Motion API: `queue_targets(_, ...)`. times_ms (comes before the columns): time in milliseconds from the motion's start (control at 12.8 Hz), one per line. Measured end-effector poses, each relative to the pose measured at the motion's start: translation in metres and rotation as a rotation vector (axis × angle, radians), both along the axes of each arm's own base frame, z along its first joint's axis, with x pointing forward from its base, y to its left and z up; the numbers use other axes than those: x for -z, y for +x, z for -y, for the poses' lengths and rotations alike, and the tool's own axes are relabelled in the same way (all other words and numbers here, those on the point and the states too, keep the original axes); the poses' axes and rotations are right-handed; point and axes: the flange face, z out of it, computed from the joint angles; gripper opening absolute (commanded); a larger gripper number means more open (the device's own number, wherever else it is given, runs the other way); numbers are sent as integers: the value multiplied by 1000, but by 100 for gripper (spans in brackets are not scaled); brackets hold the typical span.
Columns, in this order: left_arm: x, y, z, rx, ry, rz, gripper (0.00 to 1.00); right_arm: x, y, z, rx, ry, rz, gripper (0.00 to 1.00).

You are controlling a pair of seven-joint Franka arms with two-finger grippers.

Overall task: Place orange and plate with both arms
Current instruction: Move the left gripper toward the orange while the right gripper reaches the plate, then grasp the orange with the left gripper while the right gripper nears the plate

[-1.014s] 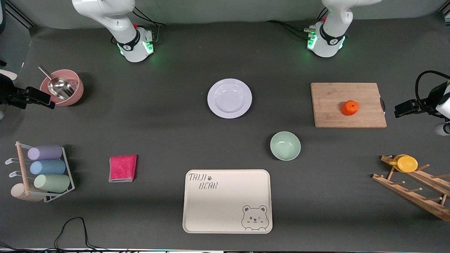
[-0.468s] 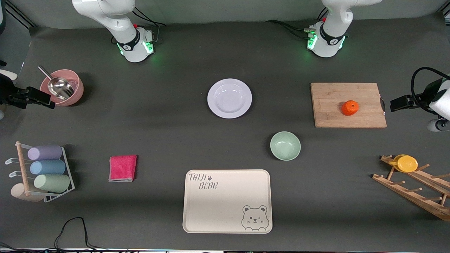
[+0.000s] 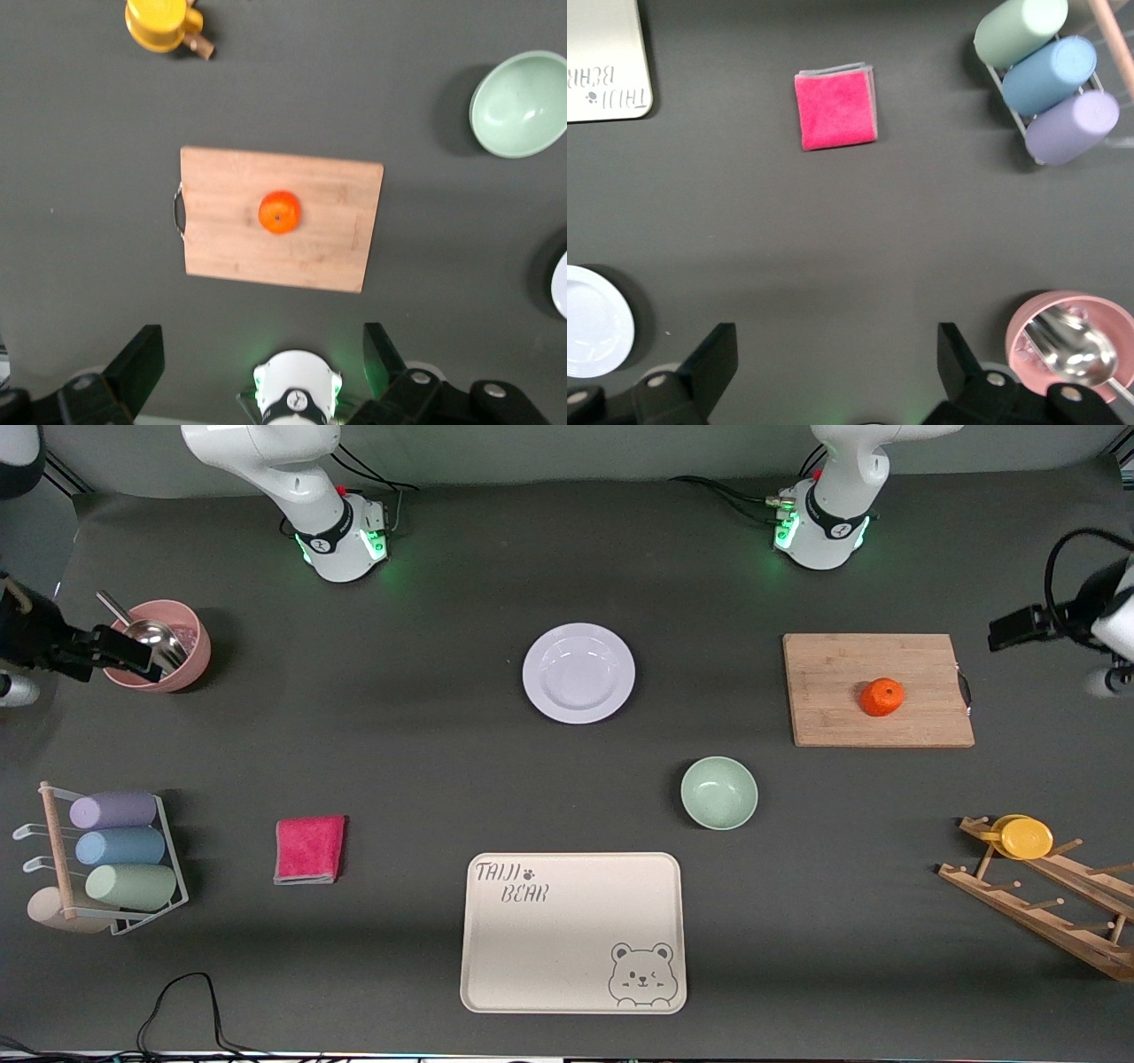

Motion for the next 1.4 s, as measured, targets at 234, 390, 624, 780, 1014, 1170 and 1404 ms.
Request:
queue_targets(234, 2, -40, 5, -3, -3, -14, 100, -8, -43, -49, 40, 14, 22, 100)
queue_targets(390, 21, -41, 6, 0, -3, -14, 100, -9, -54, -87, 54, 17, 28, 100)
queue_targets(624, 86, -35, 5, 5, -6, -15, 100, -3, -57, -107, 43, 18, 21, 100)
queue_targets(780, 140, -38, 4, 7, -8, -9, 100, 8, -58, -112, 54, 89, -18, 100)
queue_targets(1014, 212, -53, 2, 3, -23, 30, 100, 44, -60, -125, 89, 248, -82, 100)
queue_targets(1170, 256, -70, 3, 4, -29, 60, 100, 80, -61, -134, 86, 358, -102, 100)
queue_targets(1404, 314, -93, 4, 9, -37, 118, 100, 141, -67, -141, 41, 546, -87, 100)
